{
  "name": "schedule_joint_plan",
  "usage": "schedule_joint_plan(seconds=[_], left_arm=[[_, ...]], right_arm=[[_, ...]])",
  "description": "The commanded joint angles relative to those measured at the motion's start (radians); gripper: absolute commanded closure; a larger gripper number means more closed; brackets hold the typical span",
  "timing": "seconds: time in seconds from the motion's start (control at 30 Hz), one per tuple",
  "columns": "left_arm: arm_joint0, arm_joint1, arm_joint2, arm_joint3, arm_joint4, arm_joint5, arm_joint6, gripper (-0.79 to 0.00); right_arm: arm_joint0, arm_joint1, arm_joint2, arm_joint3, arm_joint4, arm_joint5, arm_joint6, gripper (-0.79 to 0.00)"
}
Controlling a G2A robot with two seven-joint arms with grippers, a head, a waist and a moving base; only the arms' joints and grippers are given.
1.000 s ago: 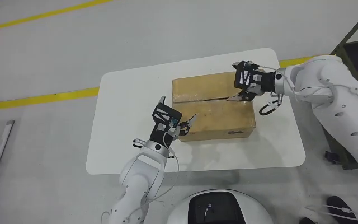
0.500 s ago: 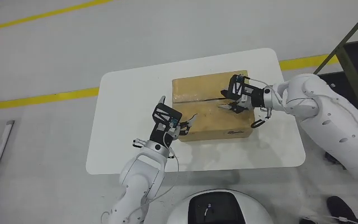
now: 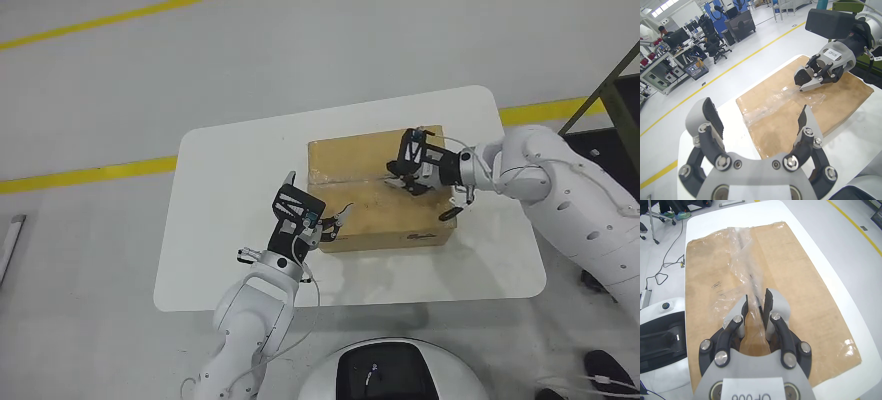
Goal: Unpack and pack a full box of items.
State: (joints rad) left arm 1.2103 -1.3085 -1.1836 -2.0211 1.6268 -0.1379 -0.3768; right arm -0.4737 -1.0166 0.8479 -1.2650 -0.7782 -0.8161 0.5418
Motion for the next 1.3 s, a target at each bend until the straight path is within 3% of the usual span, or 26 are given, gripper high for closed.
schedule_joint_plan(seconds=[0.0, 0.13, 0.23, 0.33, 0.53, 0.87, 0.93, 0.97, 1.0, 1.27], left_arm=[[0.000, 0.000, 0.000, 0.000, 0.000, 0.000, 0.000, -0.785], [0.000, 0.000, 0.000, 0.000, 0.000, 0.000, 0.000, -0.785], [0.000, 0.000, 0.000, 0.000, 0.000, 0.000, 0.000, -0.785], [0.000, 0.000, 0.000, 0.000, 0.000, 0.000, 0.000, -0.785], [0.000, 0.000, 0.000, 0.000, 0.000, 0.000, 0.000, -0.785], [0.009, 0.000, -0.004, 0.010, -0.004, 0.003, 0.021, -0.785], [0.001, -0.001, -0.005, 0.021, -0.004, 0.009, 0.033, -0.357], [-0.008, -0.002, -0.003, 0.029, 0.009, 0.011, 0.038, -0.034], [-0.016, -0.003, 0.003, 0.037, 0.011, 0.014, 0.044, 0.000], [-0.107, -0.016, 0.049, 0.119, 0.049, 0.029, 0.059, 0.000]], right_arm=[[0.010, -0.005, -0.009, 0.014, 0.003, -0.004, -0.002, -0.246], [0.031, -0.018, -0.030, 0.044, 0.009, -0.021, -0.009, -0.228], [0.045, -0.028, -0.045, 0.067, 0.015, -0.029, -0.016, -0.169], [0.060, -0.037, -0.060, 0.091, 0.014, -0.036, -0.022, 0.000], [0.097, -0.042, -0.065, 0.081, -0.086, -0.026, -0.013, 0.000], [0.107, -0.018, -0.042, -0.083, -0.362, -0.033, 0.045, 0.000], [0.108, -0.016, -0.043, -0.097, -0.383, -0.050, 0.055, 0.000], [0.108, -0.016, -0.044, -0.100, -0.383, -0.059, 0.060, 0.000], [0.108, -0.017, -0.046, -0.099, -0.377, -0.071, 0.064, 0.000], [0.121, -0.017, -0.036, -0.104, -0.292, -0.113, 0.106, 0.000]])
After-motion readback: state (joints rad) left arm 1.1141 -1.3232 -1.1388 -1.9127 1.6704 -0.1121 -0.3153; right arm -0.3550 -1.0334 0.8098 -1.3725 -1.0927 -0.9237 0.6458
